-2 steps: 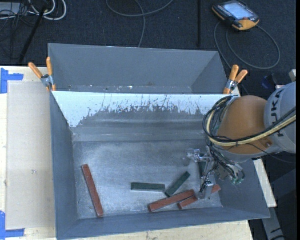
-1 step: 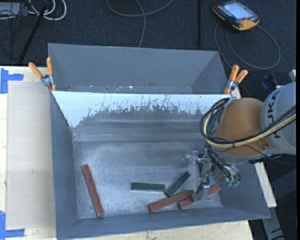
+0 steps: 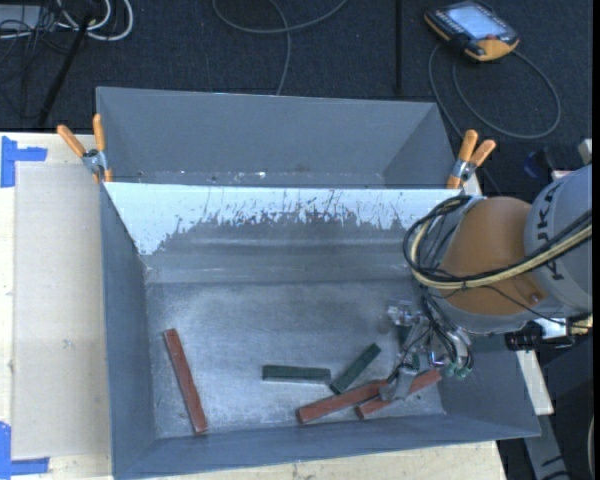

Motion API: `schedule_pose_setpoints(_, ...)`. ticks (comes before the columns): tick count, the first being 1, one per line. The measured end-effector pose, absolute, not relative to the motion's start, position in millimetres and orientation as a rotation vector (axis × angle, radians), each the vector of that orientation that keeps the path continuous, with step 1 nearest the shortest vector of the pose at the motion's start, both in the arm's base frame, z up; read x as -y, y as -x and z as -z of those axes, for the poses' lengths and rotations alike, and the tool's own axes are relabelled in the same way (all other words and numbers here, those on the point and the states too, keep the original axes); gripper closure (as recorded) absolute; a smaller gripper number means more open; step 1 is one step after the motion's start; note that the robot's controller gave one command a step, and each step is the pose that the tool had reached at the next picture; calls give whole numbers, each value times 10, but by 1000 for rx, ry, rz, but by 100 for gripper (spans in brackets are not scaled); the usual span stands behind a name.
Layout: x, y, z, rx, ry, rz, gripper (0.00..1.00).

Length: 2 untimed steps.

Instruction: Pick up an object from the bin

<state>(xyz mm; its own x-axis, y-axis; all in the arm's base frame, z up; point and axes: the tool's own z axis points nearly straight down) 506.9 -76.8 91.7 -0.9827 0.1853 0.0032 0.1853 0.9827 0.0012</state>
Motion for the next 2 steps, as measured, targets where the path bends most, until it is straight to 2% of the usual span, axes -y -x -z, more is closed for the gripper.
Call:
schedule_pose_setpoints(1,12,-5048,-724,3127,-266,-3,100)
schedule_pose_setpoints(2,12,-5048,-725,3127,-268,-3,100)
